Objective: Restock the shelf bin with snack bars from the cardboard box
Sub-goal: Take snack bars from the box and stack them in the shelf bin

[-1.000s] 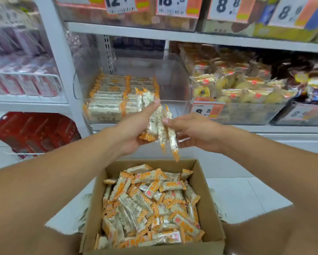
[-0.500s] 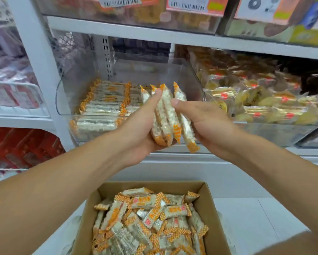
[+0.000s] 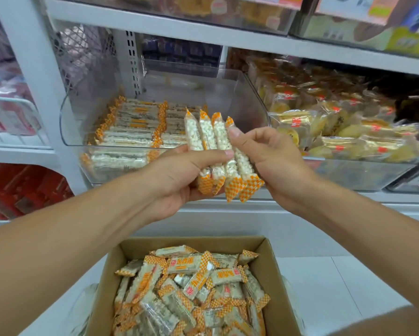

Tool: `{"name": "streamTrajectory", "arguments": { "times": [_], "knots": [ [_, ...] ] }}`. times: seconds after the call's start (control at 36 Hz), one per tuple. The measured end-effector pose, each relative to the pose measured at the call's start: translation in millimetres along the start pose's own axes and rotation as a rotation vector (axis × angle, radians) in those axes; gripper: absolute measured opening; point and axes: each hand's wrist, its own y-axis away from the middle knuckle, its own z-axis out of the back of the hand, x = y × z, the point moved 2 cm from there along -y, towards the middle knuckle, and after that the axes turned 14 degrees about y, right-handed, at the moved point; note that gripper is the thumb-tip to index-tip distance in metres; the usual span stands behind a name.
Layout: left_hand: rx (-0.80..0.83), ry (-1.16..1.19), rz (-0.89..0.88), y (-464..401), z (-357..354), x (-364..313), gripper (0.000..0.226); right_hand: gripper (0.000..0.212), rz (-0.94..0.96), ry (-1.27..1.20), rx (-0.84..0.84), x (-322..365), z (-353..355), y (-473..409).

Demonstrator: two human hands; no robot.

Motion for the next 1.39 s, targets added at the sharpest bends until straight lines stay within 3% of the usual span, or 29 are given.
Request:
{"name": "streamTrajectory", "arguments": {
  "times": [0.19, 0.44, 0.53, 0.67, 0.75, 0.89, 0.97, 1.08, 1.25, 1.39],
  "knots": [
    [-0.099, 0.100, -0.023, 0, -1, -5, 0.030, 0.032, 0.233, 0.077, 0.066, 10, 9, 21],
    [-0.128, 0.105, -0.112, -8, 1, -4, 0.051, 0.040, 0.458, 0.302, -0.025, 8, 1, 42],
    [-0.147, 0.145, -0.157, -11, -2, 0, 0.065, 0.050, 0.494, 0.411, 0.015, 11, -1, 49],
    [-0.089, 0.178, -0.115, -8, -16, -1, 0.115, 0.084, 0.548, 0.583, -0.113, 12, -2, 48],
    [-0.017, 0.262, -0.070, -1, -24, -6, 0.072, 0.081, 0.529, 0.591, -0.203, 10, 0, 45],
    [-0.019, 0.275, -0.102, -3, -21, -4, 0.041, 0.069, 0.500, 0.549, -0.264, 9, 0, 41],
    [-0.085, 0.260, -0.130, -2, -18, -7, 0.042, 0.055, 0.523, 0.504, -0.256, 12, -1, 41],
    [-0.161, 0.327, -0.195, -6, -10, -12, 0.074, 0.056, 0.547, 0.507, -0.212, 11, -6, 41],
    [-0.216, 0.269, -0.277, -11, -10, -9, 0.044, 0.059, 0.631, 0.614, -0.246, 13, -10, 36],
    [-0.153, 0.268, -0.234, -11, -12, -17, 0.042, 0.049, 0.655, 0.612, -0.317, 19, -9, 29]
  ]
}}
